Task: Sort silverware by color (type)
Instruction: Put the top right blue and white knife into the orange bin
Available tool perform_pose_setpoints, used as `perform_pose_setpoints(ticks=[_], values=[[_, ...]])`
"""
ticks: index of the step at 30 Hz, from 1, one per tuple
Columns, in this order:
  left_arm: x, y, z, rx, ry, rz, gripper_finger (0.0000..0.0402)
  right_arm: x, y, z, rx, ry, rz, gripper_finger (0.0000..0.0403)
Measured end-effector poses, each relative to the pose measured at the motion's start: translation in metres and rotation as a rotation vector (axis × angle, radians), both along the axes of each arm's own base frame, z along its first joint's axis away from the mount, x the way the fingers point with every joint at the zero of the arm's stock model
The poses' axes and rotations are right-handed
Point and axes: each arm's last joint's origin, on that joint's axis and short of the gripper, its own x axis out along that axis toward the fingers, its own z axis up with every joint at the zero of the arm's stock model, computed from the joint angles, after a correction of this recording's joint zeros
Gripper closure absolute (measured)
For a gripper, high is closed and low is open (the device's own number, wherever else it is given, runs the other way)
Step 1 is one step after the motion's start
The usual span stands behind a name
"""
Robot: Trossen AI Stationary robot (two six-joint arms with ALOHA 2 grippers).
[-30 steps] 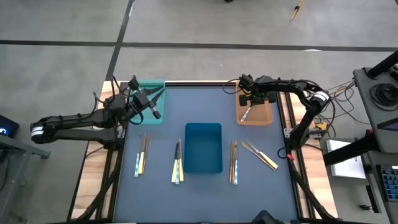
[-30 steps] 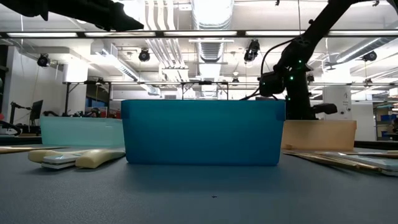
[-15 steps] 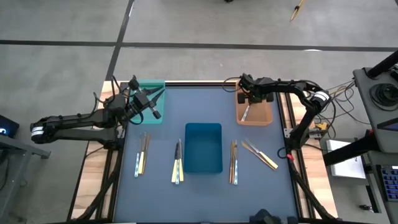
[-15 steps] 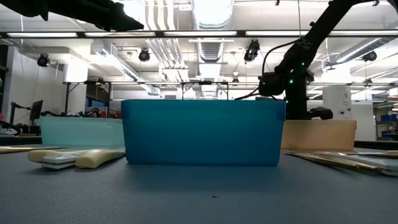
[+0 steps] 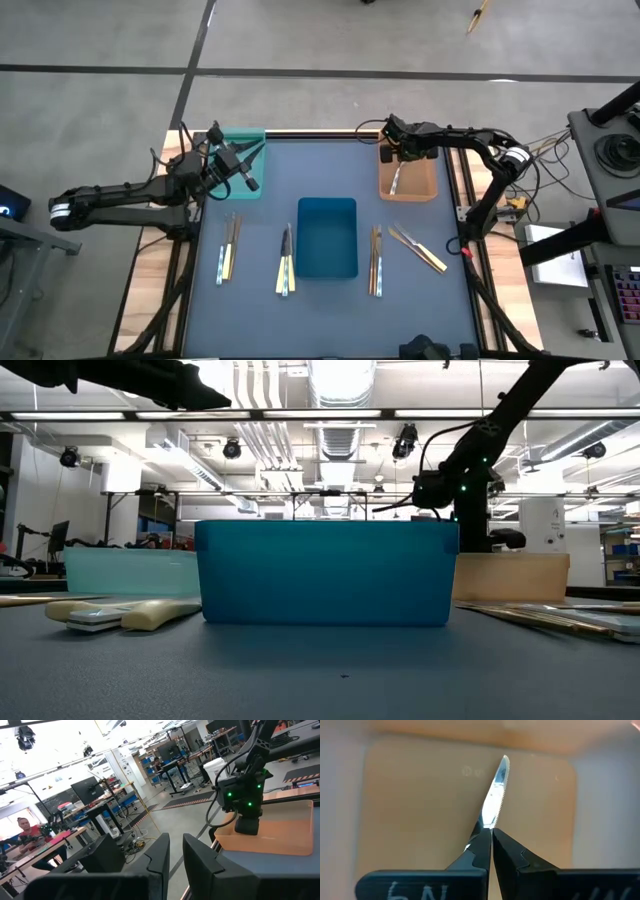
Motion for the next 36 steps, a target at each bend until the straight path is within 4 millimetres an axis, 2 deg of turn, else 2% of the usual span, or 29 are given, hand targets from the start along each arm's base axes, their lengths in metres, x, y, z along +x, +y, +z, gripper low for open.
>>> perform_pose_setpoints(ticks=[14,17,22,26,29,32,36], values=[[0.000,0.000,0.000,0.000,0.000,0.000,0.0365,-0.002,0.002,0.002,-0.007,0.018,-0.001,0.0394],[0.000,0.000,-0.001,-0.004,0.007,0.000,0.0365,-0.002,0.005,0.017,-0.047,-0.014,0.040,0.0394],[0.000,0.000,-0.003,-0.026,0.018,0.000,0.0365,-0.009,0.011,0.054,-0.108,-0.104,0.230,0.0394],[0.000,0.000,-0.005,-0.041,0.026,0.000,0.0365,-0.009,0.021,0.079,-0.314,-0.022,0.457,0.0394],[0.000,0.000,0.000,-0.040,0.001,0.000,0.0365,-0.014,0.033,0.089,-0.366,0.053,0.619,0.0394],[-0.001,-0.001,0.016,-0.080,-0.093,-0.010,0.0365,-0.020,0.042,0.102,-0.404,0.067,0.653,0.0394],[-0.001,-0.001,0.029,-0.120,-0.159,-0.018,0.0365,-0.028,0.052,0.116,-0.416,-0.031,0.552,0.0394]])
